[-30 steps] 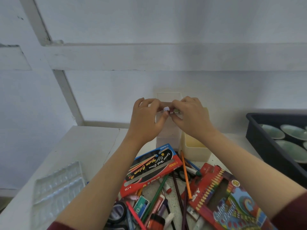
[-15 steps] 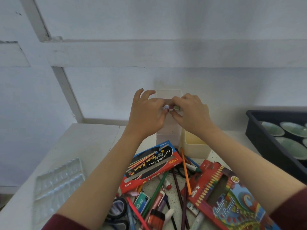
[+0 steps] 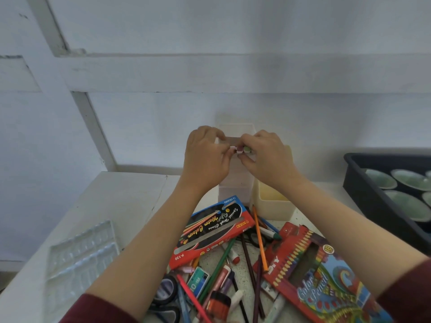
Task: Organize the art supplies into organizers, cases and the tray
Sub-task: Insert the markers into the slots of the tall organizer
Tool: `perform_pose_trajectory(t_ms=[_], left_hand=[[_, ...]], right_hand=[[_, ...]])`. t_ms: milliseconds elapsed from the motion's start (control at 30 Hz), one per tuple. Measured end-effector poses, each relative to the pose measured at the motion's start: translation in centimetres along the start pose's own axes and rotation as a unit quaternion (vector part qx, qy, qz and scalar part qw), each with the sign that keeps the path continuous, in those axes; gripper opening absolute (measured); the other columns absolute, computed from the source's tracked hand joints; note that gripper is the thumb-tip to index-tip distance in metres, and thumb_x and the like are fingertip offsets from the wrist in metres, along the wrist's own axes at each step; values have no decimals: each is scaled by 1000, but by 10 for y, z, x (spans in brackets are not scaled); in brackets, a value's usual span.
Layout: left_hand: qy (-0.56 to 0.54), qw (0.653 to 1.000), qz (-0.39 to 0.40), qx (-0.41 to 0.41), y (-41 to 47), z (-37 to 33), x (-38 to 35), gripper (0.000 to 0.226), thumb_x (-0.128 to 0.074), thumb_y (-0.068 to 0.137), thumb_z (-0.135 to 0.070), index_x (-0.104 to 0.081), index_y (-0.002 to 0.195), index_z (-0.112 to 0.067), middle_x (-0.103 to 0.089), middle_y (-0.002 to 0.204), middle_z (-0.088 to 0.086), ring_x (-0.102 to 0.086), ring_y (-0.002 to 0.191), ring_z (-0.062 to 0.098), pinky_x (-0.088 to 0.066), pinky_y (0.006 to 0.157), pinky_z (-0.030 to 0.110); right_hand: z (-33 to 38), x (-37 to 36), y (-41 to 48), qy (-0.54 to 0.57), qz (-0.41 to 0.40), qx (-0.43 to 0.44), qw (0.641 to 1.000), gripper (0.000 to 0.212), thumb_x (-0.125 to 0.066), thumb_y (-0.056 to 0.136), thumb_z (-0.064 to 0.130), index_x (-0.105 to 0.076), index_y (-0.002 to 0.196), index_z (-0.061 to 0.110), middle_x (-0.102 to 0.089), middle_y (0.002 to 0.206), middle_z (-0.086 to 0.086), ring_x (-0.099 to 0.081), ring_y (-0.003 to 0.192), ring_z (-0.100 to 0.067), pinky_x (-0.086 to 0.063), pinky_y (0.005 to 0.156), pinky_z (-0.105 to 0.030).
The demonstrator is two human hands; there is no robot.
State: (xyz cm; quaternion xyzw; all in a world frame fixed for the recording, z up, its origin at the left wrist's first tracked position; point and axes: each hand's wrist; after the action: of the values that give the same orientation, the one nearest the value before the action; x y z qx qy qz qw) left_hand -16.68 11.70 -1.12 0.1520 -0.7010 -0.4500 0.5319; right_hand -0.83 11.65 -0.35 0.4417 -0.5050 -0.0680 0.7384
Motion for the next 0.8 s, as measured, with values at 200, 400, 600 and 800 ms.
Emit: perform_pose_trajectory(t_ms=[200, 400, 600, 800], left_hand=[[19, 1000, -7, 19, -5, -1, -1, 29, -50, 85, -31, -75, 83, -16, -61, 93, 10, -37, 93, 22, -26, 75, 30], [-5, 999, -15, 42, -33, -10, 24, 41, -58, 77, -24, -62, 116, -10, -59, 115, 11, -38, 107, 23, -29, 88, 32], [-67, 990, 103, 61, -91, -10, 47, 15, -65, 73, -19, -66, 88, -20, -63, 90, -3, -51, 90, 19, -23, 76, 21], [-96, 963, 236, 91, -153, -8, 61, 13, -57, 67, -26, -70, 70, -27, -62, 74, -9, -50, 75, 13, -38, 67, 30]], right_hand=[[-5, 1, 2, -12, 28, 13, 999, 6, -65, 75, 9, -62, 80, 9, -59, 65, -5, -56, 71, -29, -31, 67, -30], [10, 9, -23, -69, 11, 63, 996, 38, -67, 73, 9, -63, 111, 12, -66, 106, -3, -57, 99, -25, -37, 85, -32], [44, 15, -79, 92, 201, 92, 971, 12, -64, 80, 12, -67, 89, 20, -63, 83, 5, -53, 81, -13, -40, 73, -26], [66, 5, -143, 127, 344, 104, 925, 22, -53, 82, 17, -71, 93, 22, -67, 88, 5, -57, 87, -18, -46, 76, -35]])
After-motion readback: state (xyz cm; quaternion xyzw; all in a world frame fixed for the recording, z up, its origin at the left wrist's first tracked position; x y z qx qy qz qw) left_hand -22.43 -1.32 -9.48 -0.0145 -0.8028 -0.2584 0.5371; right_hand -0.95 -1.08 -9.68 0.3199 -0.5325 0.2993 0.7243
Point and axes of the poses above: each hand's wrist, its own y-axis towards the middle knuckle, its own x-axis out of the back of the hand, z = x × y
